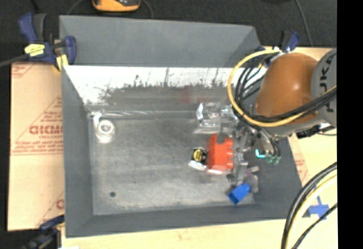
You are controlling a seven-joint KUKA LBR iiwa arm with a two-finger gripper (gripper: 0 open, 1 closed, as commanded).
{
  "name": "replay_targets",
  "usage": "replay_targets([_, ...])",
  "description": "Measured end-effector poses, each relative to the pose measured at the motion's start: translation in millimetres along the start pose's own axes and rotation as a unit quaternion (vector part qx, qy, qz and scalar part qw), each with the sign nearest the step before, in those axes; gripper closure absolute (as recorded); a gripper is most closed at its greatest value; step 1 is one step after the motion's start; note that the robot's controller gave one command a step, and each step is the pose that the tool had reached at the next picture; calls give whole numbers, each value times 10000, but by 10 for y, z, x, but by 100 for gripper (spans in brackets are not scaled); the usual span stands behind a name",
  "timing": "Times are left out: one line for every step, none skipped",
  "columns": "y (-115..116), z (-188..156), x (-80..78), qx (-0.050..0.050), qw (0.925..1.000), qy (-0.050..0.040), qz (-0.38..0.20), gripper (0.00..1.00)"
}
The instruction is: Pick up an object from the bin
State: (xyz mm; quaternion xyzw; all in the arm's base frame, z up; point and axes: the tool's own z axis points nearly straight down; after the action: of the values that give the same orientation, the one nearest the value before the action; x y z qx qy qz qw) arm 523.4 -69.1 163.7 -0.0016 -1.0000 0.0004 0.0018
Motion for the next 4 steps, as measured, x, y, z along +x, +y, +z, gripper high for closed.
replay_targets([-131, 914, -185, 10, 9992, -117, -374, 0])
replay_targets([-59, 895, -585, -1, 9992, -33, -404, 0])
replay_targets([-64, 918, -572, 8, 9992, -41, -408, 100])
replay_targets([-158, -597, -372, 16, 9976, -79, -683, 100])
